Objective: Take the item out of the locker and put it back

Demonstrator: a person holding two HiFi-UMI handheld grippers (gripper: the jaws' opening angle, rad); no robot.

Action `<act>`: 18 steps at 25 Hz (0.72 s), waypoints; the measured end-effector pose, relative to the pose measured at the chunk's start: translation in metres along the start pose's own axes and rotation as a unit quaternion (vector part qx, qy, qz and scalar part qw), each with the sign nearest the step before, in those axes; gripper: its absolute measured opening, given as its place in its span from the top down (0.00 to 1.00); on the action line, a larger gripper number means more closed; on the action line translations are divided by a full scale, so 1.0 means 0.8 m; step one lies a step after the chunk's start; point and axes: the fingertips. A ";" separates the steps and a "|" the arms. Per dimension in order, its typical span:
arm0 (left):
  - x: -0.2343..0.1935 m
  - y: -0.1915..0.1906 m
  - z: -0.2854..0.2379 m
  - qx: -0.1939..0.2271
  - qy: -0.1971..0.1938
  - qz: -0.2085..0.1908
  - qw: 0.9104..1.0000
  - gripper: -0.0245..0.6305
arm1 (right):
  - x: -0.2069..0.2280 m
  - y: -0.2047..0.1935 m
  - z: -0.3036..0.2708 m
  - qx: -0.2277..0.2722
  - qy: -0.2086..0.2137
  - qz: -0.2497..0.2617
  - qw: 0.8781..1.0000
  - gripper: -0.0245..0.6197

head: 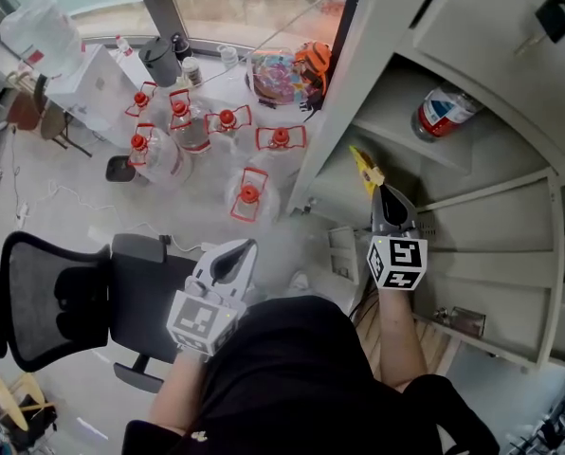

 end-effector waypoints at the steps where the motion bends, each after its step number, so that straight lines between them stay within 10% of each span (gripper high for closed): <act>1: -0.001 0.000 0.000 0.000 0.002 0.000 1.000 0.95 | 0.003 -0.003 -0.005 -0.003 -0.003 0.001 1.000 0.97; 18: -0.011 -0.007 0.007 -0.004 0.037 0.010 0.999 0.95 | 0.020 -0.043 -0.083 -0.059 -0.011 0.045 0.997 0.96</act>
Point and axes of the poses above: the fingertips, and each gripper's own axes: z backward along the fingers, x to its right, y out of its top, and after that the axes turned 2 degrees about -z, right-handed
